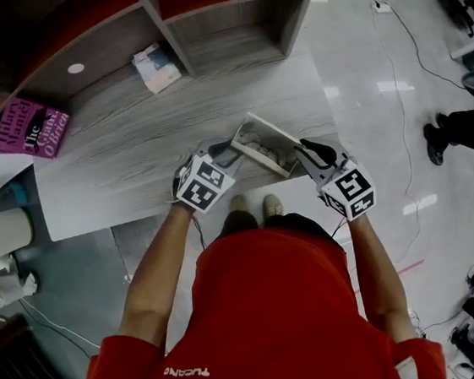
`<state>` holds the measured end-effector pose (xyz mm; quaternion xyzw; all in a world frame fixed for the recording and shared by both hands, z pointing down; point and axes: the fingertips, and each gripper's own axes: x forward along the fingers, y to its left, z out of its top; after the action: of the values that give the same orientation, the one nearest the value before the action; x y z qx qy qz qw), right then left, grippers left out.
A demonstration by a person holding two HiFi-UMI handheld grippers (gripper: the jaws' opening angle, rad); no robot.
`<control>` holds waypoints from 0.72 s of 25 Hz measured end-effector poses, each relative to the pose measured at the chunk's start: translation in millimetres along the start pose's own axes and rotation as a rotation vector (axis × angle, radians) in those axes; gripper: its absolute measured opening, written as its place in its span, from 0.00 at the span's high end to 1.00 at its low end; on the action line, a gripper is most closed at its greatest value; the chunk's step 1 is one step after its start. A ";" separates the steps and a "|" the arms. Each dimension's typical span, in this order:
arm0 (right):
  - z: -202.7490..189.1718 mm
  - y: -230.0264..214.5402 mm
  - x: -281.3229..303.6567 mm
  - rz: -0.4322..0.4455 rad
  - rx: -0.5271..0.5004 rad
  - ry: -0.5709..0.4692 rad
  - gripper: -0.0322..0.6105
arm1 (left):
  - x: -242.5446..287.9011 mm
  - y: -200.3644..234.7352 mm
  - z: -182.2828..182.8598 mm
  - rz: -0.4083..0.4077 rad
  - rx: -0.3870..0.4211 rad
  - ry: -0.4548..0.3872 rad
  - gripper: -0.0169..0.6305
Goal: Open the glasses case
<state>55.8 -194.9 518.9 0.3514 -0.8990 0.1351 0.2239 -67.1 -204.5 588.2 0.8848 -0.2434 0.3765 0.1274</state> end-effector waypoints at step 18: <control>-9.8 -62.8 14.8 -0.150 -0.007 0.046 0.92 | 5.3 1.9 7.7 0.074 -0.017 0.000 0.74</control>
<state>92.6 -244.5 540.1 0.4138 -0.8651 0.1231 0.2554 -60.3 -211.0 586.8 0.8741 -0.2789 0.3789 0.1209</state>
